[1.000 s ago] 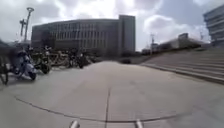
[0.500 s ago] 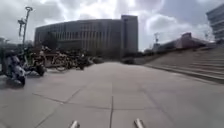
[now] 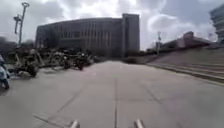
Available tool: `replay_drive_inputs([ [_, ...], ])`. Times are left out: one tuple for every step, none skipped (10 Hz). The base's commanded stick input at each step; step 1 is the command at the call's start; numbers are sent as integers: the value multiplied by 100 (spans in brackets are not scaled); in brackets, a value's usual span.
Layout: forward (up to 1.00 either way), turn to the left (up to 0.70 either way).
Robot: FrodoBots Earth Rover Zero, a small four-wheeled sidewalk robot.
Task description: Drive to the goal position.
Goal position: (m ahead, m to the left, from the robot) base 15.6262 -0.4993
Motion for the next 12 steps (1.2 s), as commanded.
replay_drive_inputs([
  [100, 0],
  [100, 0],
  [100, 0],
  [100, 0],
  [100, 0],
  [100, 0],
  [100, 0],
  [100, -15],
  [100, -27],
  [100, -19],
  [100, 0],
  [100, 0],
])
